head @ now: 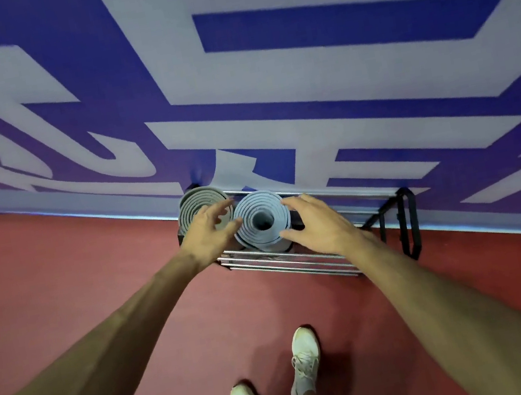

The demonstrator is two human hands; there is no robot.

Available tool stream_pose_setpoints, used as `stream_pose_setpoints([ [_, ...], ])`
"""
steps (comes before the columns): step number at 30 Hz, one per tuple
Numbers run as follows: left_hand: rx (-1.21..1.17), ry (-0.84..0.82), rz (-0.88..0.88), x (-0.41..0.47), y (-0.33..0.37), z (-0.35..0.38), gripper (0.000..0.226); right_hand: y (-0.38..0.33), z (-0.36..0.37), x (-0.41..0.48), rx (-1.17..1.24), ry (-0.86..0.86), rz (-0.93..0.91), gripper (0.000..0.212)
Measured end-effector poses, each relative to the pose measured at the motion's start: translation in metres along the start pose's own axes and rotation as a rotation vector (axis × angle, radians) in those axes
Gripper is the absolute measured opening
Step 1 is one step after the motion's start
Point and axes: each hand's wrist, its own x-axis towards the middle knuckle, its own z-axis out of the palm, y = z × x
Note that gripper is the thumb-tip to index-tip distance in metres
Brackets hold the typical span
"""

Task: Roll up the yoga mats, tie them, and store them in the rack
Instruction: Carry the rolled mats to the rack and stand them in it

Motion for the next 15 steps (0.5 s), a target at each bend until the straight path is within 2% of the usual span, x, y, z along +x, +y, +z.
stream_pose_setpoints([
  [4, 0.034, 0.063, 0.073, -0.057, 0.029, -0.044, 0.034, -0.049, -0.031, -0.035, -0.072, -0.016, -0.106, 0.069],
  [7, 0.099, 0.069, 0.126, -0.105, 0.035, -0.074, 0.036, -0.092, -0.039, -0.064, -0.128, 0.025, -0.156, 0.063],
  [12, 0.131, 0.059, 0.191, -0.199, -0.007, -0.11, 0.013, -0.154, 0.011, -0.131, -0.055, 0.071, -0.105, 0.053],
  [15, 0.12, 0.066, 0.198, -0.265, -0.043, -0.139, 0.013, -0.202, 0.058, -0.183, -0.081, 0.068, -0.106, 0.052],
])
